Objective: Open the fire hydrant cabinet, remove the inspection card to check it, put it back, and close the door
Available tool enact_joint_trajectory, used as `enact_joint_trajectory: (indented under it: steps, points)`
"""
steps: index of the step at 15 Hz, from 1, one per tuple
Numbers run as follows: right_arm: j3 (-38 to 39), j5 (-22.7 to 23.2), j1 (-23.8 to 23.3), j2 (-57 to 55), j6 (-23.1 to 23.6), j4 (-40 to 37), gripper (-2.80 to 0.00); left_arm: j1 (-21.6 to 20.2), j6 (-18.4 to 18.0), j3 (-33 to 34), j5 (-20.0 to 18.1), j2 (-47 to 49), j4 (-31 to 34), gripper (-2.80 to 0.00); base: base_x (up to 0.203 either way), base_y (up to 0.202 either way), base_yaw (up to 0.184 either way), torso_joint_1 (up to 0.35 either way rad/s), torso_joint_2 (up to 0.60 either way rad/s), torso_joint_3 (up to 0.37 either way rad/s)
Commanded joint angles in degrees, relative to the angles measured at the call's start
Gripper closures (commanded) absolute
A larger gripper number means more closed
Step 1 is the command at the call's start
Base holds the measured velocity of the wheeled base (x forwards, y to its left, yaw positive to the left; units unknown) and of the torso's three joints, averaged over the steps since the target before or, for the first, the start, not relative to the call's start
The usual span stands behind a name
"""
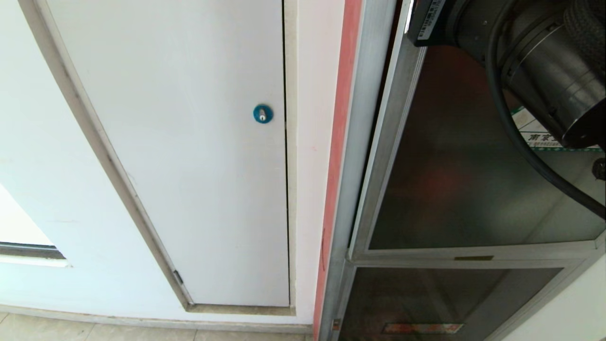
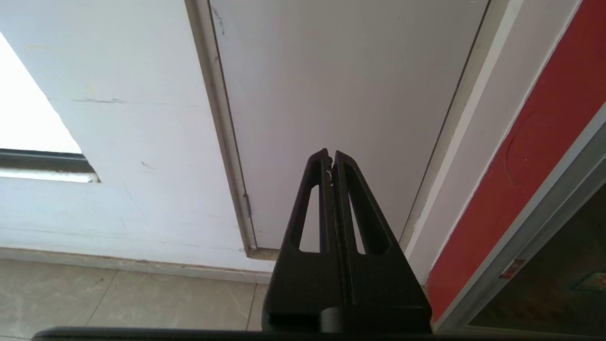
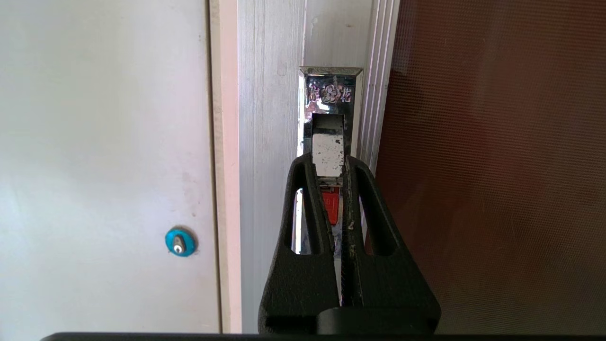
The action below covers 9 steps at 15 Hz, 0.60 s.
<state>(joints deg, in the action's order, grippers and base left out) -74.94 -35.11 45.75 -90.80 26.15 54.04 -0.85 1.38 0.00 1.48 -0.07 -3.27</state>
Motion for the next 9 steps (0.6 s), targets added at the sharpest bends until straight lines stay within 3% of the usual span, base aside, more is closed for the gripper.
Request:
enact_joint_trajectory:
  steps: [1,9]
  points:
    - [0.55,-0.22,0.13,1.06,0.22,0.72,0.0,-0.03,0.03,1.14,0.02,0.07,-0.07,0.0,0.0,0.0,0.0,0.0,0.0,0.0]
    - [2.18,-0.31,0.3,2.26,0.16,0.72,0.0,-0.03,0.03,1.14,-0.06,0.07,-0.02,0.0,0.0,0.0,0.0,0.0,0.0,0.0]
